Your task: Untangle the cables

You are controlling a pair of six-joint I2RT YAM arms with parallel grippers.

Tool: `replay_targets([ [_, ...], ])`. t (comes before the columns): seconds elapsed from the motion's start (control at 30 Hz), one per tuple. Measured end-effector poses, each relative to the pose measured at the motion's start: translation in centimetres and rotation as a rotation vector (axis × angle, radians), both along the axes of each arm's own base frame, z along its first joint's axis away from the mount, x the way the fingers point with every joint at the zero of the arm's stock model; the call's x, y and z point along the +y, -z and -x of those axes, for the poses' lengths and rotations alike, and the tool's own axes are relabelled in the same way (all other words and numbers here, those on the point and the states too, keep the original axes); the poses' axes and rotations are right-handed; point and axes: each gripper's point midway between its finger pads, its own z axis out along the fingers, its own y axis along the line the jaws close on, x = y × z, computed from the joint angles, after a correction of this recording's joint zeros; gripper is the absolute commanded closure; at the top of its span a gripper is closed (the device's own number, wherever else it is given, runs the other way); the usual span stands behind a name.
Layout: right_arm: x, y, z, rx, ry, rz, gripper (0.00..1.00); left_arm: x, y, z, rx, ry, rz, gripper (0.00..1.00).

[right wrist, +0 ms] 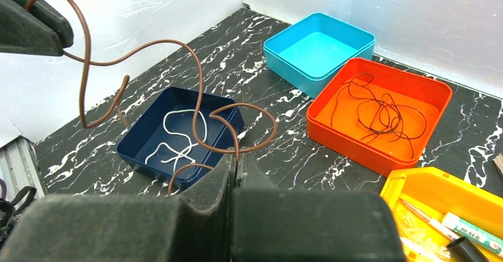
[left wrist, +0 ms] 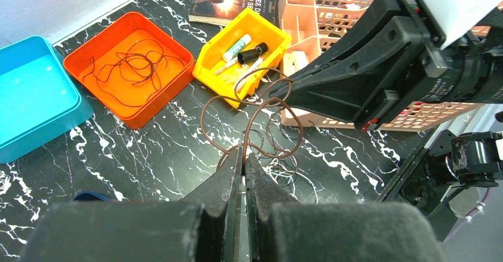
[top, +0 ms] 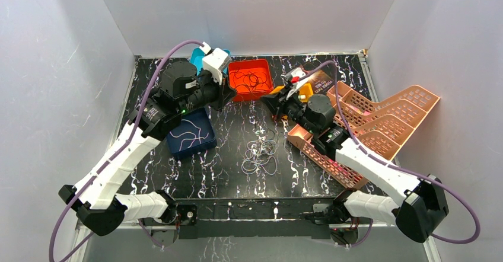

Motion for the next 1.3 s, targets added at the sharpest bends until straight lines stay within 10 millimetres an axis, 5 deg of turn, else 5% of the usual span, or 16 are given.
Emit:
replay_targets([
  [0.63,-3.9,-0.1,1.0,0.026,0.124,0.063,1.00,0.9,1.3,-0.6,0.008,-0.055,-0.035,0.99],
  [0.73,-4.4,0.5,0.8,0.047,0.154,0.085,1.00,1.0,1.7,-0.6,0.011,-0.063,-0.042,0.86],
  [0.97,-4.7,-1.0,0.1,0.051,0.193,0.090,1.00,1.4,1.9,-0.6,0.010,-0.076,-0.046,0.82],
  [1.13,-4.4,-2.0,-1.2,0.058,0.228,0.098,1.00,2.0,2.4,-0.4,0.010,-0.096,-0.059,0.59],
  [1.3,-3.6,-2.0,-3.1,0.077,0.261,0.123,1.00,3.0,3.3,-0.4,0.016,-0.139,-0.077,0.48],
])
